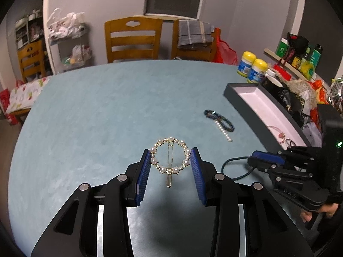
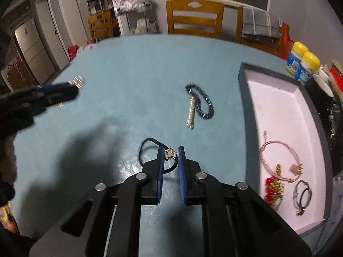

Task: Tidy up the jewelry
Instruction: 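Grasp the black hair tie with star charm with the right gripper, then carry pearl clip and star hair tie into the box and open both grippers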

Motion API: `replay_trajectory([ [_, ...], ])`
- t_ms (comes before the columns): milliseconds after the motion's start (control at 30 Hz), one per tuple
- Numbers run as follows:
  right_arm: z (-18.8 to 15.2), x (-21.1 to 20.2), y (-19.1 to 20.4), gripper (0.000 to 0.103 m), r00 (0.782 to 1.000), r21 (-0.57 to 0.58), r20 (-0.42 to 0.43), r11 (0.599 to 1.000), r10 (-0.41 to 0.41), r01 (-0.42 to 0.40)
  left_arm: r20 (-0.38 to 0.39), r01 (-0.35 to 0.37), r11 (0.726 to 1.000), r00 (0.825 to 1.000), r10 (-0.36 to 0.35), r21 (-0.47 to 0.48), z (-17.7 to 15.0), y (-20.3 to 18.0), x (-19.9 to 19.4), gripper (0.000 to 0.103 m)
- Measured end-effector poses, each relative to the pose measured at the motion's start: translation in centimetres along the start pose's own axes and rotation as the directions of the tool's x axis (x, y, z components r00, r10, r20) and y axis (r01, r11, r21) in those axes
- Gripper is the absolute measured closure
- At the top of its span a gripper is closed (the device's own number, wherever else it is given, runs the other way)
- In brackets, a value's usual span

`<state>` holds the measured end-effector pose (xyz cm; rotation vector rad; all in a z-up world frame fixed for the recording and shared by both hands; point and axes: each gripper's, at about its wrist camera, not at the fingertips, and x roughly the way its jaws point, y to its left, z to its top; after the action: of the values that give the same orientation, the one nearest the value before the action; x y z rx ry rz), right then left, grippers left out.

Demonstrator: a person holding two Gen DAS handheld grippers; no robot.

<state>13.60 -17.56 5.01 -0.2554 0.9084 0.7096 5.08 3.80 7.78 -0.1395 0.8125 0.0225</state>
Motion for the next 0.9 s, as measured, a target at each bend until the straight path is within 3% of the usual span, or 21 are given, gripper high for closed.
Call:
replay_trajectory([
  [233,0.7,-3.3,-2.4,0.09,0.997,0.072,0.071,0.997,-0.009,0.004,0.0,0.037,0.998,0.999,-0.037,0.051,2.0,-3.9,1.1,0.063],
  [400,0.4,-5.0,-5.9,0.09,0.992,0.132,0.101,0.99,-0.07,0.056,0.013,0.103,0.99,0.994,-0.105,0.096,3.3,-7.7,1.9,0.063],
  [700,-1.5,-7.9,-12.9,0.09,0.977,0.259,0.118,0.955,-0.18,0.145,-0.022,0.243,0.948,0.97,-0.244,0.206,4.3,-16.2,3.9,0.063],
  [900,-4.1,-9.2,-16.2,0.09,0.97,0.315,0.092,0.931,-0.225,0.186,-0.076,0.305,0.918,0.952,-0.296,0.252,3.8,-20.5,5.5,0.063],
])
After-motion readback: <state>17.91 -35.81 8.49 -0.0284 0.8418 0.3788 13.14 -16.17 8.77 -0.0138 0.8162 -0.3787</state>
